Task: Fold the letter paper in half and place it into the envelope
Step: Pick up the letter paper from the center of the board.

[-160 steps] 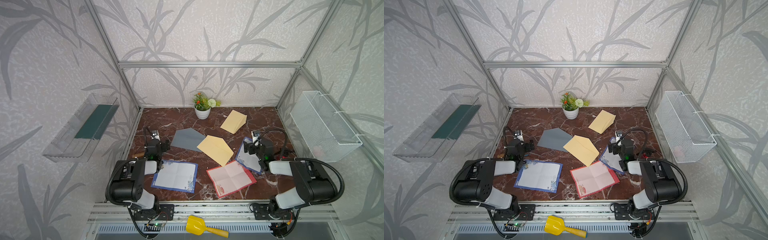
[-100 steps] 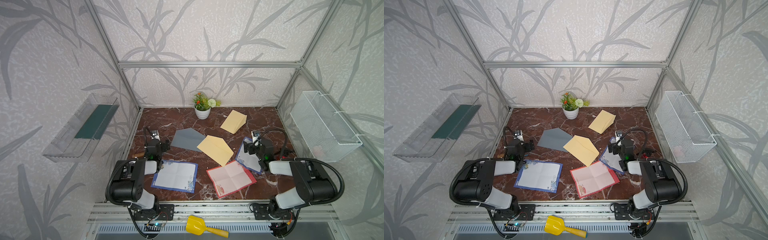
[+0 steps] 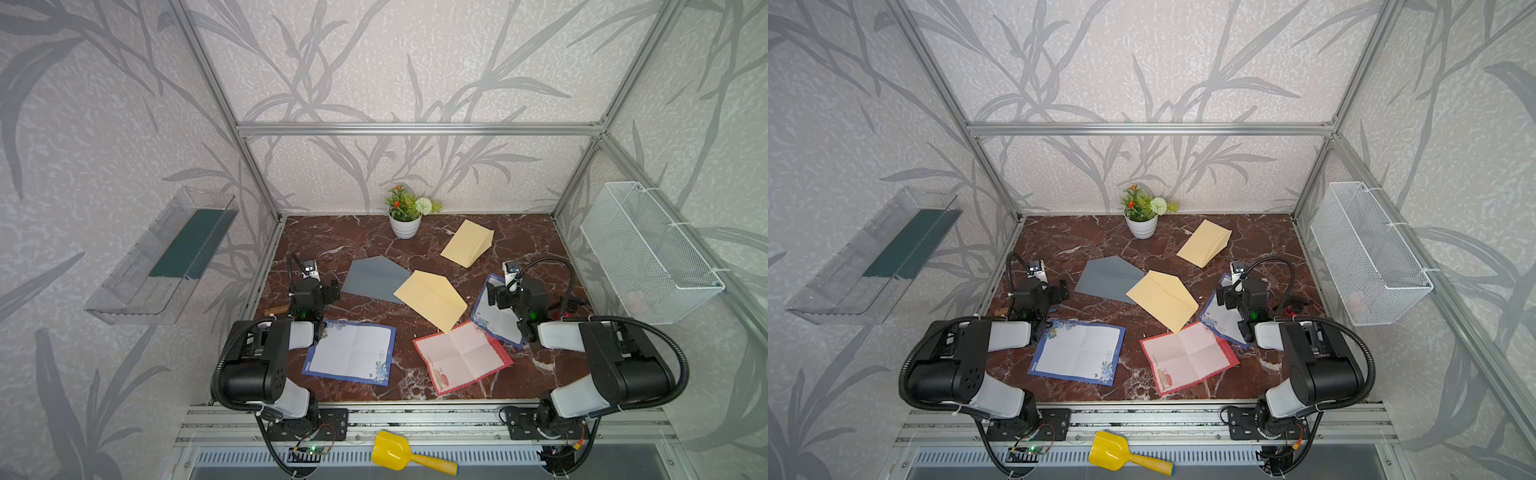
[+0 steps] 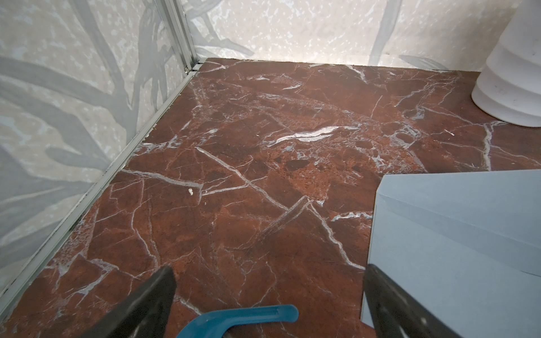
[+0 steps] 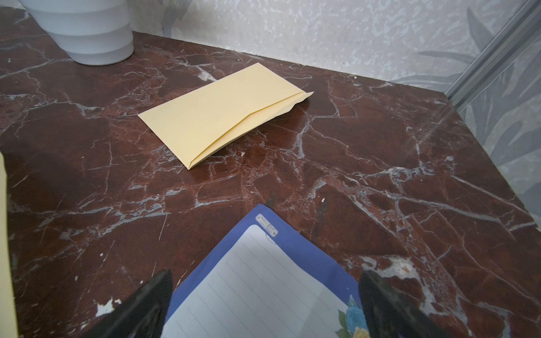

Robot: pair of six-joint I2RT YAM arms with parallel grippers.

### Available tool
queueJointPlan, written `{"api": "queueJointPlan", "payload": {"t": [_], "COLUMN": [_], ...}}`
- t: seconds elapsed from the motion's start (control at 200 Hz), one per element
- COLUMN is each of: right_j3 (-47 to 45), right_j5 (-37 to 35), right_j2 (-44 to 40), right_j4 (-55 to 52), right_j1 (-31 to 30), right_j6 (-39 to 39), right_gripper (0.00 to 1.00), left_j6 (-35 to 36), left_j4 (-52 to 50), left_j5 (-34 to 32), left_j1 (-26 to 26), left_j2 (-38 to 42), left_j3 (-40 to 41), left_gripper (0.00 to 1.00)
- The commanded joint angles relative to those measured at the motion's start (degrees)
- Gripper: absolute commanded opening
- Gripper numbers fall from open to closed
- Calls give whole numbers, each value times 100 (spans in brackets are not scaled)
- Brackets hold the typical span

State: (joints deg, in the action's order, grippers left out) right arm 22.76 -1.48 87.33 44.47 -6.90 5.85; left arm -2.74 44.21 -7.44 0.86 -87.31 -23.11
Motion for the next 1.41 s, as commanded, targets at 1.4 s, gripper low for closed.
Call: {"api": "queueJointPlan", "payload": {"t": [1.4], "right_j3": [1380], "right_j5": [34], "right_j2": [-2608], "right_j4": [-7939], "right_j1": [-1254], "right_j6": [-3558], "right_gripper": [80], "left_j6": [-4161], "left_j4": [-5040], "left_j5": [1089], "left_j1": [-3316], "left_j2": [1431], "left_j3": [-2479], "left_gripper": [82]}}
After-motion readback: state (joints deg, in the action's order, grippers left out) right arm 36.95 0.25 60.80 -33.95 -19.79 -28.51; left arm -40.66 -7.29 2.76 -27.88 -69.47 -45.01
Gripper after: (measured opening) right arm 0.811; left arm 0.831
